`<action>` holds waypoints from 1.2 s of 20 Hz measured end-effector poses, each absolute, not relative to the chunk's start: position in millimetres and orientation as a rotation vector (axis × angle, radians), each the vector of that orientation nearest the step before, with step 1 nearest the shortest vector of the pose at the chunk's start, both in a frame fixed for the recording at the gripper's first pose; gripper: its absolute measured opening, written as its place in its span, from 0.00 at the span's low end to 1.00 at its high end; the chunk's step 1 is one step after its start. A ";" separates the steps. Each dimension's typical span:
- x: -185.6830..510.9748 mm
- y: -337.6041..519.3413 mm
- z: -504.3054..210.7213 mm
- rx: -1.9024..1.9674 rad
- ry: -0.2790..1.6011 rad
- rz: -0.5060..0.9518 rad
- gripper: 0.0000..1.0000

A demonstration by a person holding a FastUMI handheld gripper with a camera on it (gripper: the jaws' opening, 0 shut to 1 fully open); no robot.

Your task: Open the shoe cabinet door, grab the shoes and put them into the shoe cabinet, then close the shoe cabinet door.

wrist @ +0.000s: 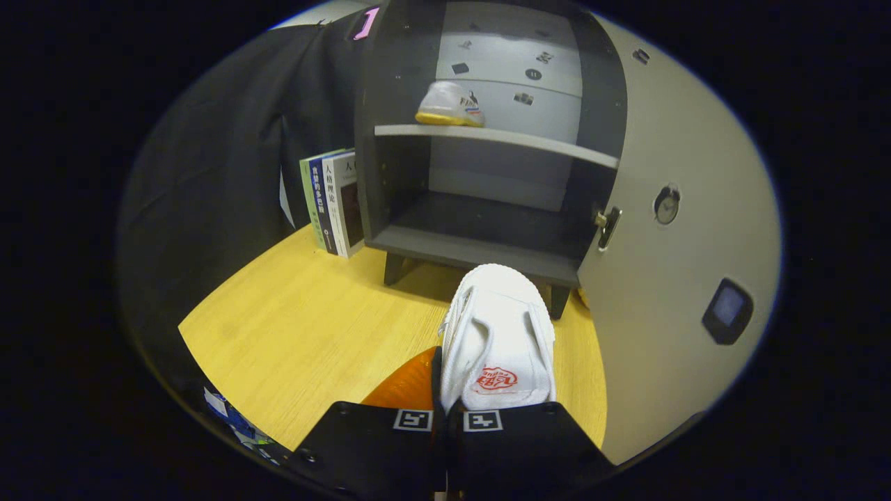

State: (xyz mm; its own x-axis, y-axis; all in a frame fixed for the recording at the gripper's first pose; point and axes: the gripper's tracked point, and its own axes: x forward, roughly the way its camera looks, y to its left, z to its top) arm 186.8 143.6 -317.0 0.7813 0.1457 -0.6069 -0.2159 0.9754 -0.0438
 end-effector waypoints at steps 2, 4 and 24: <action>188.5 147.0 -285.1 -0.097 0.601 0.201 0.02; 191.8 148.6 -254.7 -0.064 0.565 0.196 0.02; 403.7 121.1 -43.4 -0.103 0.256 0.095 0.02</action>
State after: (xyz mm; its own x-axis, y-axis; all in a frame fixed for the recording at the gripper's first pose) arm 403.7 121.1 -43.4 0.9631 0.0803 -0.2570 -0.1064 0.9903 -0.0892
